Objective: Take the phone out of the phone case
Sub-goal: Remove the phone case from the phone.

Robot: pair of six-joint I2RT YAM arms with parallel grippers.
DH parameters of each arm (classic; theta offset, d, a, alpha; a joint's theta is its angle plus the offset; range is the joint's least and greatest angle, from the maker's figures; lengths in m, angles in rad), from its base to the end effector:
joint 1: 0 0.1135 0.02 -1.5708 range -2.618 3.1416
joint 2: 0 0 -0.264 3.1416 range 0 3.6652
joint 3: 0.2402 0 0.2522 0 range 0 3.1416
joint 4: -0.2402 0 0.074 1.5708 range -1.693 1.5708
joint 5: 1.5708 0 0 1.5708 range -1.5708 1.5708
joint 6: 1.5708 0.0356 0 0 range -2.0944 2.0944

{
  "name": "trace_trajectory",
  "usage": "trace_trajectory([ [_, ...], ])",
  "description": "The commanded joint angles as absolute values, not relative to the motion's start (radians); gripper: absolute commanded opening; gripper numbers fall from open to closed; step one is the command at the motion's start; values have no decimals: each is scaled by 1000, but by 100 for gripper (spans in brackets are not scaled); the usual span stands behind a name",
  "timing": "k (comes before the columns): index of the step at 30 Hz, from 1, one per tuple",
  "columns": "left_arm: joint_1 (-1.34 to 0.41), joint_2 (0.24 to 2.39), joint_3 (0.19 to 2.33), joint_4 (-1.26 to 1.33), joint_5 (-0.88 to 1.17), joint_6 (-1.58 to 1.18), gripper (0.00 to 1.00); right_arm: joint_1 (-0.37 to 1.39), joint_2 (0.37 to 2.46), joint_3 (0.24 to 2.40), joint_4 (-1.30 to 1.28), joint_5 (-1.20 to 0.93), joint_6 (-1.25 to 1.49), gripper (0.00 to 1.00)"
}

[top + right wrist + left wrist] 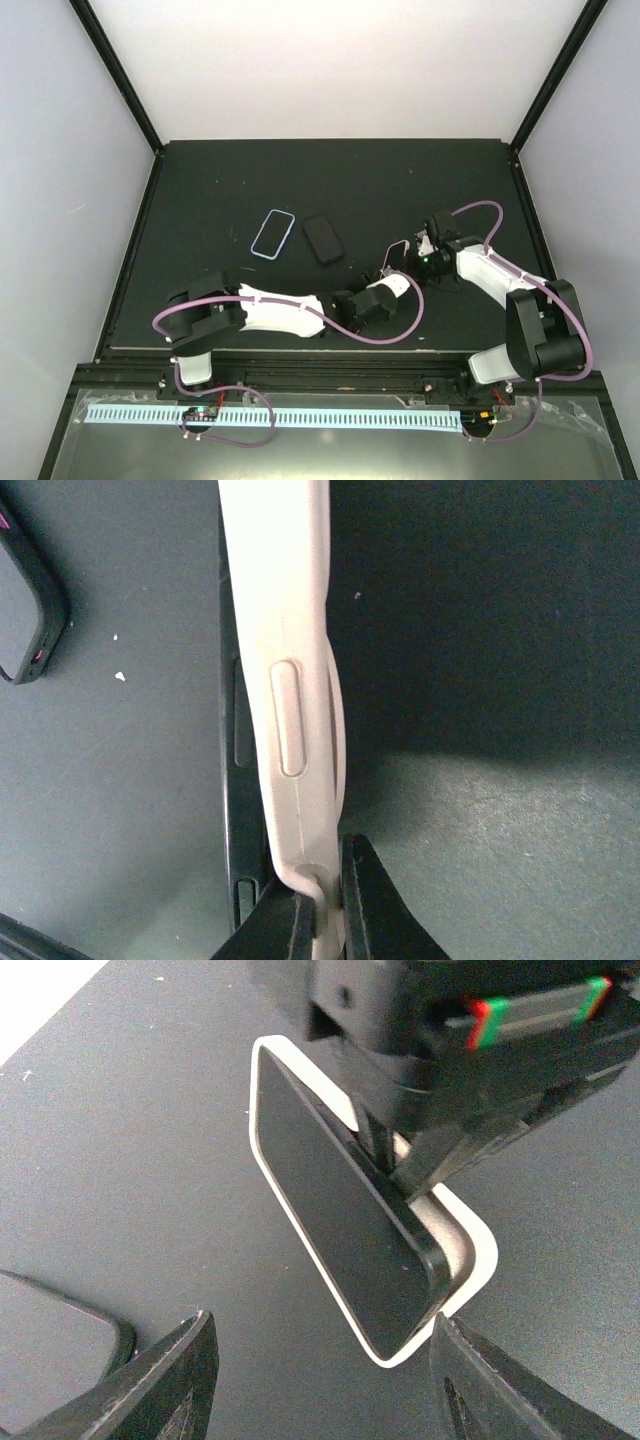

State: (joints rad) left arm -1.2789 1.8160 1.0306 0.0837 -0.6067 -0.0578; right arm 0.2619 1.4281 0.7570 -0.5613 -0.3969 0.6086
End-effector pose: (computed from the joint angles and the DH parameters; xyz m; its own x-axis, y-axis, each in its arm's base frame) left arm 0.1284 -0.3567 0.1722 -0.2237 0.5794 -0.7837 0.6496 0.6881 0.3233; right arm 0.2351 0.0773 0.1687 -0.9549 0.2899 -0.0639 0.2233 0.8432 0.4890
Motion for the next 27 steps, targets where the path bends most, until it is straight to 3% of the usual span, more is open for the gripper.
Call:
trace_trajectory([
  [1, -1286, 1859, 1085, 151, -583, -11, 60, 257, 1465, 794, -528, -397, 600, 1],
  [8, -1284, 1911, 1130, 139, -604, 8, 58, 255, 1459, 787, -526, -414, 601, 1],
  [18, -1277, 1972, 1162, 112, -722, 41, 44, 249, 1430, 772, -523, -455, 595, 1],
  [23, -1270, 1980, 1140, 110, -772, 64, 46, 239, 1417, 767, -516, -518, 596, 1],
  [27, -1255, 1968, 1109, 124, -776, 73, 38, 231, 1399, 758, -507, -547, 598, 1],
])
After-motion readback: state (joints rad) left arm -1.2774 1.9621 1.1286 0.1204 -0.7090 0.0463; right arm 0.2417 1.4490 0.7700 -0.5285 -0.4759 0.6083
